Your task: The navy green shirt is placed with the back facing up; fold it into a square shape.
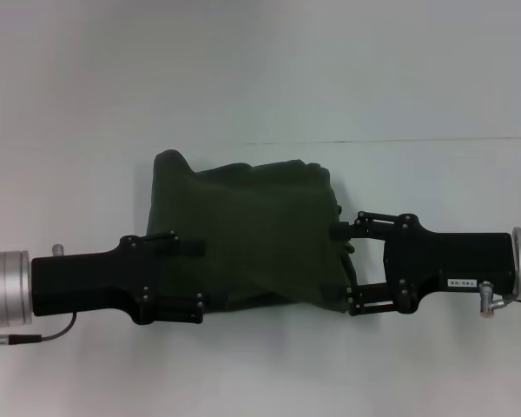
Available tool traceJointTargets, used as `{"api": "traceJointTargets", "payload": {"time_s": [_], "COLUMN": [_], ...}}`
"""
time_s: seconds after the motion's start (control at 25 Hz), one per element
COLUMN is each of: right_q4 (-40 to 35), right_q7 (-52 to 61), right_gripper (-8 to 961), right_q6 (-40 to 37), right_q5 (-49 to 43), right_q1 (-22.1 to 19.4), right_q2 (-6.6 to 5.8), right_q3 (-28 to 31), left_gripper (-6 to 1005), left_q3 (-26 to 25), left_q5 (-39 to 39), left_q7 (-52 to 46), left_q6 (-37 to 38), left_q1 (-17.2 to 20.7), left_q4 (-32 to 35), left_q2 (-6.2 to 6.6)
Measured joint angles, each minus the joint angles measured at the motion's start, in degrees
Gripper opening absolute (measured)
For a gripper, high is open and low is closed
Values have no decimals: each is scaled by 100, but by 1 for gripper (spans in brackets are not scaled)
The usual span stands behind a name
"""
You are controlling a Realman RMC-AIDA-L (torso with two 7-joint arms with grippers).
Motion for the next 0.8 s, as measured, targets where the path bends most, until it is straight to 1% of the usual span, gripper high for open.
{"api": "traceJointTargets", "payload": {"time_s": [0.8], "right_q4": [0], "right_q7": [-14], "right_gripper": [899], "right_q6": [-7], "right_q5": [0], "right_q1": [-28], "right_q2": [10], "right_q3": [-20], "left_gripper": [950], "left_q3": [37], "left_q5": [10], "left_q7": [4], "left_q6": [1], "left_q1": [-7], "left_q4": [-8], "left_q2": [-8]}}
